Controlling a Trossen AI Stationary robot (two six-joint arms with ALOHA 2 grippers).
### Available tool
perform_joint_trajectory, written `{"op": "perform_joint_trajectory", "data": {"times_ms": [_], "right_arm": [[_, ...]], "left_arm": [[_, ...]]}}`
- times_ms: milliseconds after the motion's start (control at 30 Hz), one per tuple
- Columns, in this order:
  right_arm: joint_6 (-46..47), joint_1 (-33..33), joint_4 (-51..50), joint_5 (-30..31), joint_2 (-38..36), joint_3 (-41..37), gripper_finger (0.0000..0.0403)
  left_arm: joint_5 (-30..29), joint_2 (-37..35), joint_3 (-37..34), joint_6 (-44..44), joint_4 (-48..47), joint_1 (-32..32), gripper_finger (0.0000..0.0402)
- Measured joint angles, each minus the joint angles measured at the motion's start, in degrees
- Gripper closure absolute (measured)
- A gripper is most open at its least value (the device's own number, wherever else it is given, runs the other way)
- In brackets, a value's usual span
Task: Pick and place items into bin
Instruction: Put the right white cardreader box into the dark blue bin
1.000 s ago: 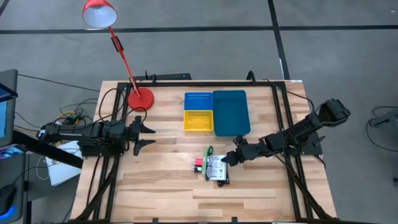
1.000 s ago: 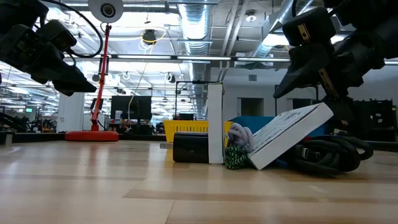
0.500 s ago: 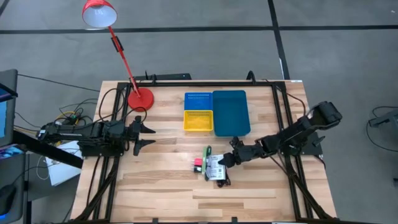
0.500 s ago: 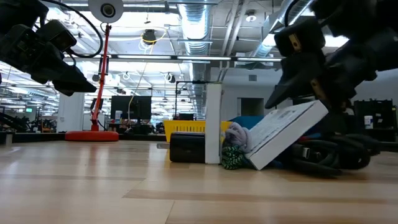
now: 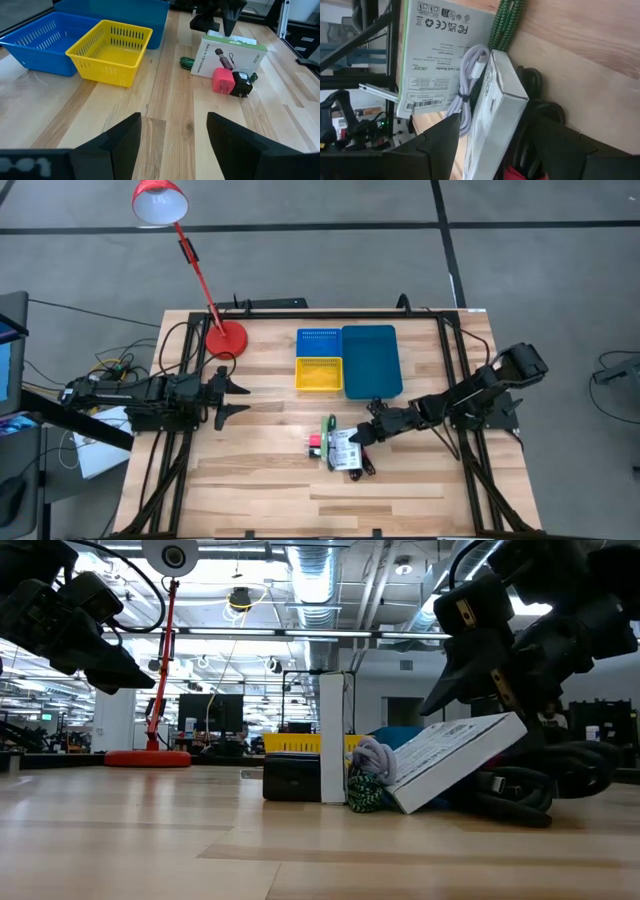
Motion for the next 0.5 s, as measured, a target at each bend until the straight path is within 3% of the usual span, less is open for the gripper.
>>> {"op": "perform_joint_trajectory", "data": {"times_ms": [167,500], "right_arm": [[-0.02,0.00,-0.15,-0.13,0.00,-0.04,0.0193],[-1.16,0.00,2.02,-0.15,0.02,-0.09,0.0303]], "left_arm": [[0.01,-0.02,0.00,-0.01,0.00,0.00,0.0187],[0.01,0.00,0.00,-0.01,0.00,0.00,0.0187]]}}
